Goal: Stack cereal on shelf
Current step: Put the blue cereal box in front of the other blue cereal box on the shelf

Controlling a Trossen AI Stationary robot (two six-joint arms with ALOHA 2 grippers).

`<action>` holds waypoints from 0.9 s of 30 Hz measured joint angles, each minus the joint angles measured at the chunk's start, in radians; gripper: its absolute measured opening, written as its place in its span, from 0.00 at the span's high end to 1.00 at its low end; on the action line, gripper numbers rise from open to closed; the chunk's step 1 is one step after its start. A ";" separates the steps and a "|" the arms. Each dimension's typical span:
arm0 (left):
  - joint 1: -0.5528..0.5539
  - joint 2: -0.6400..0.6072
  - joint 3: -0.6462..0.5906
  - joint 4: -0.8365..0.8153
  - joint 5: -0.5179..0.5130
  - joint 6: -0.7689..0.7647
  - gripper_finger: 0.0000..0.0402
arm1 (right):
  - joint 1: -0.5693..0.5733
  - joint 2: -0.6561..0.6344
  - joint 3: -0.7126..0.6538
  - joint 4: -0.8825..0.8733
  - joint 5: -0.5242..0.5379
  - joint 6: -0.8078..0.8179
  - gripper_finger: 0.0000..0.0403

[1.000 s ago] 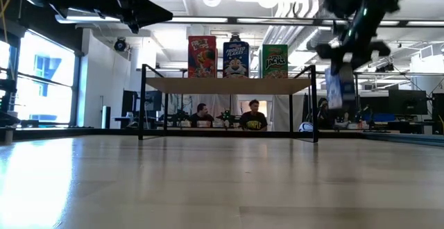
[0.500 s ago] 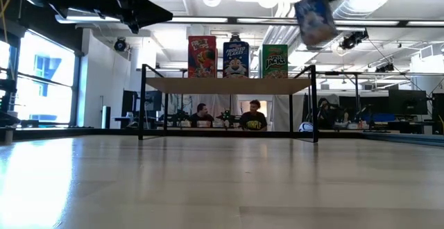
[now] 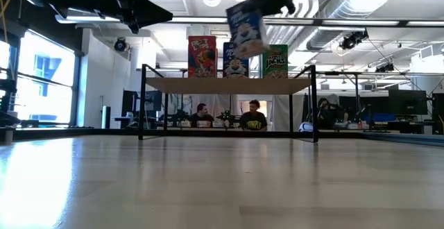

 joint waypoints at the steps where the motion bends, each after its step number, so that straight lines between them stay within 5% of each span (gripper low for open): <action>1: -0.001 0.000 0.000 -0.001 0.000 0.000 0.96 | -0.010 0.019 0.000 0.025 -0.010 -0.001 0.56; 16: -0.005 0.000 0.000 -0.002 0.001 0.002 0.96 | -0.098 0.144 0.000 0.122 -0.064 0.028 0.55; 27: -0.005 0.000 0.000 -0.001 0.001 0.001 0.96 | -0.099 0.160 0.000 0.110 0.036 0.004 0.36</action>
